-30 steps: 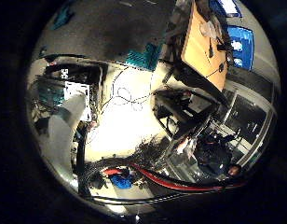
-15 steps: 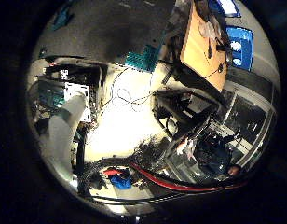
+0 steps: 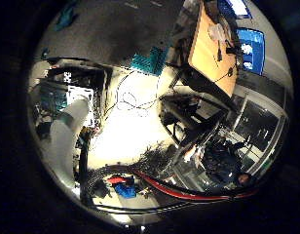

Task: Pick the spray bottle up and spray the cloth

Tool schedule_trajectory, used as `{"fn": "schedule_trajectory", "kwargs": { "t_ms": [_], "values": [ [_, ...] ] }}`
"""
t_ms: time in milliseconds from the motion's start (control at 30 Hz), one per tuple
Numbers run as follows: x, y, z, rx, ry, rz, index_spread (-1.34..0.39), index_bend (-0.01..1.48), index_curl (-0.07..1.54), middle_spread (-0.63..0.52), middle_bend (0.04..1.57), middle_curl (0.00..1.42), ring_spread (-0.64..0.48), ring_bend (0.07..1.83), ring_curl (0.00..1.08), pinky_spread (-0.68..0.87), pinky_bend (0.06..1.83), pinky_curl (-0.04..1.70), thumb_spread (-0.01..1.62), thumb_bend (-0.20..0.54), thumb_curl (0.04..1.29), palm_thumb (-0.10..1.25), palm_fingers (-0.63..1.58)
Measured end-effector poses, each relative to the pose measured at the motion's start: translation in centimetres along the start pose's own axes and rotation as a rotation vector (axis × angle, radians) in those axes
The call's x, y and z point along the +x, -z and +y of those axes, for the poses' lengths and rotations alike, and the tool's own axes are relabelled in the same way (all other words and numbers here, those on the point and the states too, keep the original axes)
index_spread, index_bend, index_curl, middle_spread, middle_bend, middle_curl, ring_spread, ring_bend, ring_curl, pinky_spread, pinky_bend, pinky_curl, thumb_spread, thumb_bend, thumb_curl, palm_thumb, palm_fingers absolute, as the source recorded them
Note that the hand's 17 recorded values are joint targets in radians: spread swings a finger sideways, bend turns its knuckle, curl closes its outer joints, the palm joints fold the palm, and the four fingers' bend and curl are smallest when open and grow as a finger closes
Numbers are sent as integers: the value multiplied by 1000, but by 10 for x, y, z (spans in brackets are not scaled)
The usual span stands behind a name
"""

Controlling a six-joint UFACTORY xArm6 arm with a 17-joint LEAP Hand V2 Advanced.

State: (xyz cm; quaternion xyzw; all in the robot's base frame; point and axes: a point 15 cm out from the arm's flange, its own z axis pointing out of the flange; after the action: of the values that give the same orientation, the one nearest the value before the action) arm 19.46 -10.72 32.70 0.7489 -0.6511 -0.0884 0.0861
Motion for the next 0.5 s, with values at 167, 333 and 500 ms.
{"fn": "schedule_trajectory", "kwargs": {
  "t_ms": [167,333,500],
  "values": [
    [12,-3,3,-5,-22,-14,-401,192,356,47,187,295,174,186,196,390,197,316,1118,-20,283,637,189],
    [27,-4,-4,16,-44,-10,-399,189,355,44,187,296,173,188,199,396,199,316,1118,-20,285,636,200],
    [39,7,-10,31,-61,-7,-401,190,355,41,186,297,173,188,203,396,198,313,1124,-20,281,631,206]
  ]
}}
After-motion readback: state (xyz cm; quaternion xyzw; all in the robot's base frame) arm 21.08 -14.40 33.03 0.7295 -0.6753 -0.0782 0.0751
